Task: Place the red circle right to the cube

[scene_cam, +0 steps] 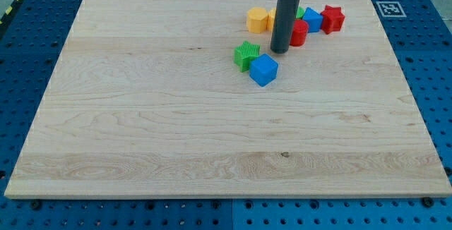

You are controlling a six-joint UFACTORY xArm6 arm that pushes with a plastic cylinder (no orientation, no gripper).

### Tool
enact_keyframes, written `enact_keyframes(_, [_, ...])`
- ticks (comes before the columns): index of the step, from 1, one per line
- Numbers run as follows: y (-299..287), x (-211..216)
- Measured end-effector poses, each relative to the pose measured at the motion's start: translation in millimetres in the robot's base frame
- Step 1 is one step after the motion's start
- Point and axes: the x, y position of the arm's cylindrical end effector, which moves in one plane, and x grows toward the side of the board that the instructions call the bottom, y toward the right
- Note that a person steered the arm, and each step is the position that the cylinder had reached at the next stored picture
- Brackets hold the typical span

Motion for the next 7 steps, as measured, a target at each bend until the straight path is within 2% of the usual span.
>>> enact_keyframes(2, [-19.7,-44.3])
enact_keyframes(3, [27.1,-41.5])
enact_keyframes(4, [71.5,-7.6])
enact_keyframes(5, [82.5,7.8])
enact_keyframes(6, [83.8,2.0])
enact_keyframes(7, [114.8,-0.3])
